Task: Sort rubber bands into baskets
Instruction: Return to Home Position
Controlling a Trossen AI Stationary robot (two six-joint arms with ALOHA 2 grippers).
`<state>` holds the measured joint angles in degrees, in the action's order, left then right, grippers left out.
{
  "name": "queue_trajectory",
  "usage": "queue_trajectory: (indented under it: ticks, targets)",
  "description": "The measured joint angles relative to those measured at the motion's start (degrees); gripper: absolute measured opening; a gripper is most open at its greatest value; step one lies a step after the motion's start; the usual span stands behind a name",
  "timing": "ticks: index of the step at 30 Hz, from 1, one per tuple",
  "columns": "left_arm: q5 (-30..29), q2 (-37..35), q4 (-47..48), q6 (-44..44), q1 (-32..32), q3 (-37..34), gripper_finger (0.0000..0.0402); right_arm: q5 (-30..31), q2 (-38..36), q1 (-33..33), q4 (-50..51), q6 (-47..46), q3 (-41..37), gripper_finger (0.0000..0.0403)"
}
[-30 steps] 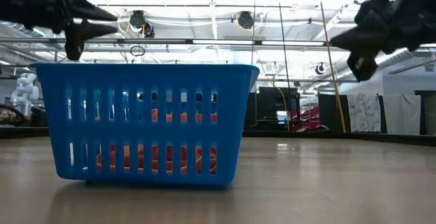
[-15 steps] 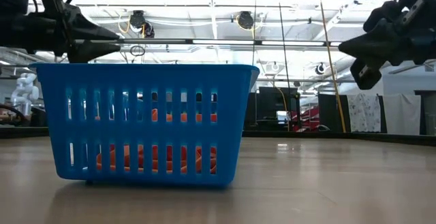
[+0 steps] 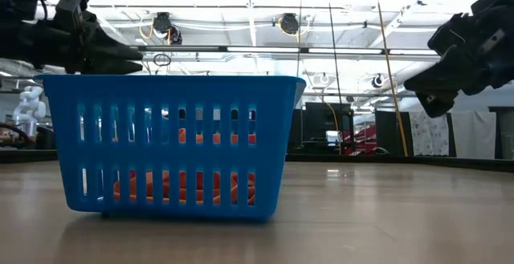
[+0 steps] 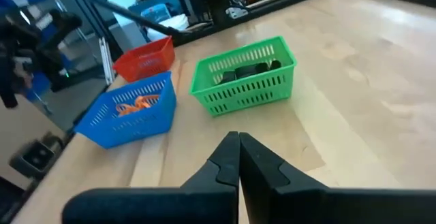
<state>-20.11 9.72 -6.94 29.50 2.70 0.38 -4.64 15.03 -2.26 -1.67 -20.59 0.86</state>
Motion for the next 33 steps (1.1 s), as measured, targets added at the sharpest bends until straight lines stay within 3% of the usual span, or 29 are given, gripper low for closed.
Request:
queue_trajectory:
  ticks: [33]
  targets:
    - [0.38, 0.02, 0.98, -0.2, -0.07, -0.07, 0.0115, 0.08, 0.02, 0.0, 0.17, 1.61, 0.02, 0.0]
